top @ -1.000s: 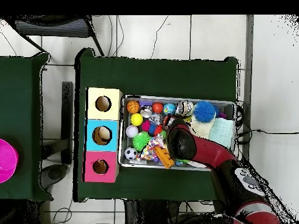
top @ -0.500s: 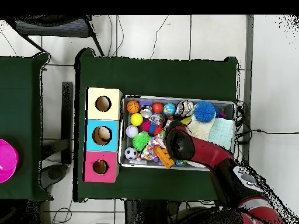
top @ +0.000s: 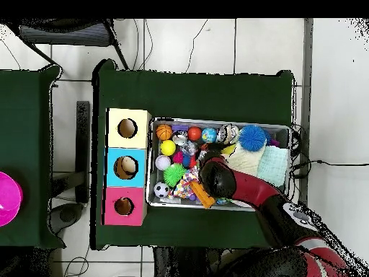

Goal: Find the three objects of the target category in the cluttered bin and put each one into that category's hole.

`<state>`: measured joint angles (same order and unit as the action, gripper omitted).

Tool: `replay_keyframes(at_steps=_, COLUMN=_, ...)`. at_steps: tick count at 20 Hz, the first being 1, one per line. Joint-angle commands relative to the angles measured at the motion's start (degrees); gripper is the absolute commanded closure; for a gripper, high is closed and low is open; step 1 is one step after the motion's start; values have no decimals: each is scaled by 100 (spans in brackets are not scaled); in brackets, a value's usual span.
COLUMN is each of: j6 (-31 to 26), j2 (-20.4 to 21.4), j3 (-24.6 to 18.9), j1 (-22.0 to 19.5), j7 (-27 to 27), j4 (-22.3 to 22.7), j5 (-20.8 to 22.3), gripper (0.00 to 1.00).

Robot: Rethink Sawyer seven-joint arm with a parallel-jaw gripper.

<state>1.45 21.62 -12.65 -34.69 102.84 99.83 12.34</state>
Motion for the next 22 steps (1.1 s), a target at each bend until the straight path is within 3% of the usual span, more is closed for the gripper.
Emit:
replay_keyframes(at_steps=1, j6=-231, j2=-569, j3=-399, j1=72, j7=260, j4=-318, j5=319, gripper=0)
replay_keyframes(at_steps=2, j6=-279, j2=-565, j3=-350, j1=118, j7=213, j4=-353, j5=338, gripper=0)
replay_keyframes(at_steps=3, j6=-351, j2=-540, j3=-252, j1=209, j7=164, j4=-394, j5=358, gripper=100)
replay_keyframes(at_steps=14, j6=-580, j2=-332, j3=422, j1=804, j7=328, j4=-549, j5=183, gripper=100)
replay_keyframes(at_steps=18, j6=-724, j2=198, j3=119, j1=532, j7=223, j4=-209, j5=267, gripper=100)
replay_keyframes(at_steps=22, j6=-1078, j2=1098, j3=-204, j1=265, j7=243, j4=530, j5=197, gripper=100)
